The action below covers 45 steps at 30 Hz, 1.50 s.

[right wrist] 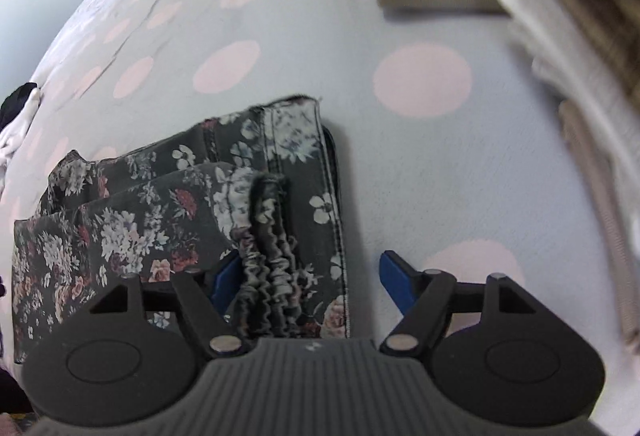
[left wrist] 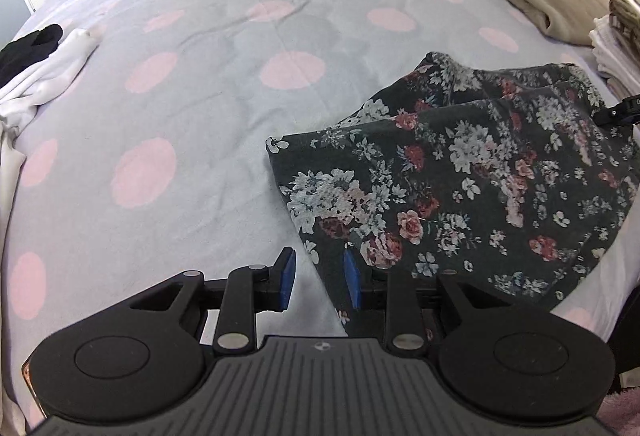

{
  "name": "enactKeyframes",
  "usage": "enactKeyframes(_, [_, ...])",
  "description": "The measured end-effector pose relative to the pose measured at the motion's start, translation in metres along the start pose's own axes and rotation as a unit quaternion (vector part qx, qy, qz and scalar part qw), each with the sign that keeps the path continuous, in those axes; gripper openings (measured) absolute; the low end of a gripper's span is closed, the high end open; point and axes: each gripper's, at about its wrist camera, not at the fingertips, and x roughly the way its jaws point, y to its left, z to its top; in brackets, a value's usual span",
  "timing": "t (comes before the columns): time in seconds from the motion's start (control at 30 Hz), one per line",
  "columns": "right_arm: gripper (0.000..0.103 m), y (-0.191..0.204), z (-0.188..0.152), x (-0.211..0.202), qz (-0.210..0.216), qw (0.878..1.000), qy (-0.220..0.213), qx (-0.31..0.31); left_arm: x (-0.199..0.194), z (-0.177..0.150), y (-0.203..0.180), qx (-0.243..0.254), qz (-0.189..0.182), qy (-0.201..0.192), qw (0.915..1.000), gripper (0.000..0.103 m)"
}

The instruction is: Fold clothes

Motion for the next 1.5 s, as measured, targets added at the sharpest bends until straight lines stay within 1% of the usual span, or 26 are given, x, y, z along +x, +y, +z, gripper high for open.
enactKeyframes(0.17, [0.075, 0.000, -0.001, 0.005, 0.002, 1.000, 0.004, -0.006, 0.012, 0.006, -0.003, -0.008, -0.003, 0.002, 1.0000, 0.025])
enactKeyframes(0.2, [0.071, 0.001, -0.001, 0.005, 0.002, 1.000, 0.004, -0.007, 0.012, 0.007, -0.003, -0.008, -0.005, 0.001, 1.0000, 0.025])
enactKeyframes(0.23, [0.061, 0.001, -0.001, 0.004, 0.009, 1.000, 0.004, -0.004, 0.012, 0.007, -0.004, -0.007, -0.006, 0.000, 1.0000, 0.025])
enactKeyframes(0.27, [0.054, 0.001, -0.001, 0.004, 0.021, 1.000, 0.006, 0.003, 0.012, 0.007, -0.004, -0.006, -0.006, -0.002, 1.0000, 0.025])
enactKeyframes(0.3, [0.040, 0.001, -0.001, 0.003, 0.033, 0.999, 0.007, 0.009, 0.011, 0.007, -0.005, -0.005, -0.006, -0.004, 1.0000, 0.025])
enactKeyframes(0.33, [0.036, 0.002, -0.001, 0.003, 0.041, 0.999, 0.008, 0.017, 0.010, 0.007, -0.005, -0.004, -0.006, -0.005, 1.0000, 0.025])
enactKeyframes(0.37, [0.035, 0.002, -0.002, 0.003, 0.042, 0.999, 0.006, 0.024, 0.009, 0.007, -0.005, -0.004, -0.005, -0.006, 1.0000, 0.025])
enactKeyframes(0.47, [0.029, 0.001, -0.002, -0.004, 0.044, 0.998, 0.000, 0.047, 0.003, 0.004, -0.003, -0.004, 0.002, -0.012, 0.9999, 0.025])
enactKeyframes(0.53, [0.025, 0.006, -0.002, -0.013, 0.042, 0.998, -0.006, 0.050, -0.002, 0.003, 0.001, -0.010, 0.003, -0.018, 0.9998, 0.025])
enactKeyframes(0.6, [0.024, 0.013, -0.001, -0.025, 0.048, 0.998, -0.016, 0.045, -0.007, 0.002, 0.005, -0.018, 0.003, -0.024, 0.9995, 0.025])
enactKeyframes(0.77, [0.023, 0.032, 0.001, -0.067, 0.080, 0.994, -0.046, 0.051, -0.016, 0.002, 0.010, -0.027, 0.002, -0.038, 0.9989, 0.025])
enactKeyframes(0.87, [0.023, 0.063, 0.004, -0.090, 0.090, 0.994, -0.061, 0.026, -0.023, 0.002, 0.009, -0.027, -0.002, -0.048, 0.9985, 0.025])
enactKeyframes(0.97, [0.023, 0.101, 0.007, -0.110, 0.117, 0.991, -0.071, 0.006, -0.031, 0.002, 0.006, -0.025, -0.010, -0.060, 0.9978, 0.025])
enactKeyframes(1.07, [0.023, 0.143, 0.009, -0.124, 0.140, 0.987, -0.074, -0.023, -0.039, 0.003, 0.005, -0.030, -0.036, -0.073, 0.9962, 0.025])
enactKeyframes(1.13, [0.023, 0.172, 0.011, -0.127, 0.156, 0.984, -0.072, -0.042, -0.043, 0.004, 0.003, -0.029, -0.041, -0.081, 0.9954, 0.025])
enactKeyframes(1.23, [0.023, 0.214, 0.010, -0.124, 0.174, 0.981, -0.058, -0.066, -0.049, 0.004, 0.002, -0.021, -0.023, -0.088, 0.9956, 0.025])
enactKeyframes(1.33, [0.023, 0.253, 0.005, -0.111, 0.178, 0.979, -0.041, -0.092, -0.051, 0.002, 0.010, -0.037, -0.018, -0.087, 0.9953, 0.025])
enactKeyframes(1.5, [0.023, 0.305, -0.008, -0.075, 0.158, 0.980, -0.008, -0.121, -0.052, 0.000, 0.025, -0.063, -0.009, -0.088, 0.9941, 0.025])
